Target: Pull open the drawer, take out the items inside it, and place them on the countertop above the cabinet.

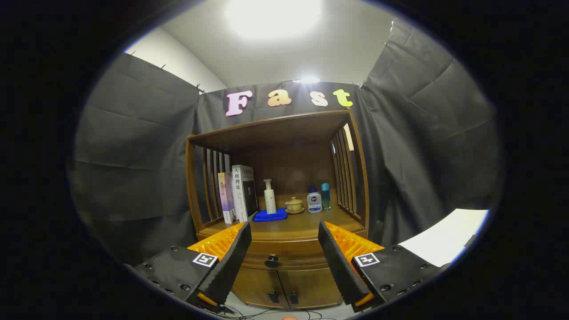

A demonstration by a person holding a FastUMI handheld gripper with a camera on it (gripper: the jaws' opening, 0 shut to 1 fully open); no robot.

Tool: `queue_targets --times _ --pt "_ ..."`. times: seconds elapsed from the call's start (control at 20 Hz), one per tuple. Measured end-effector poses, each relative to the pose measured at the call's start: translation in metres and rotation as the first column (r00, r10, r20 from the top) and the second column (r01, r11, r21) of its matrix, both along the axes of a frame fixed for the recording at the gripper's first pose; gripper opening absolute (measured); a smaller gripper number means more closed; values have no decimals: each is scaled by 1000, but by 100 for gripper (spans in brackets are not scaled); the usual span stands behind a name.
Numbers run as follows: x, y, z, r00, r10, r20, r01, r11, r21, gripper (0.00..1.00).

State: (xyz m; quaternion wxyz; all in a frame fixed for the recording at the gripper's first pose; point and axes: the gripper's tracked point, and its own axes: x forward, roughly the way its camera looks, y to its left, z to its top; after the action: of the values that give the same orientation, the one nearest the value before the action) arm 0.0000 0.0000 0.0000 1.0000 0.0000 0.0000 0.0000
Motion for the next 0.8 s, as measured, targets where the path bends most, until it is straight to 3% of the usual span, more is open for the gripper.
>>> queue_targets --times 0.8 --pt "6 10 -5 999 28 -18 -28 1000 11 97"
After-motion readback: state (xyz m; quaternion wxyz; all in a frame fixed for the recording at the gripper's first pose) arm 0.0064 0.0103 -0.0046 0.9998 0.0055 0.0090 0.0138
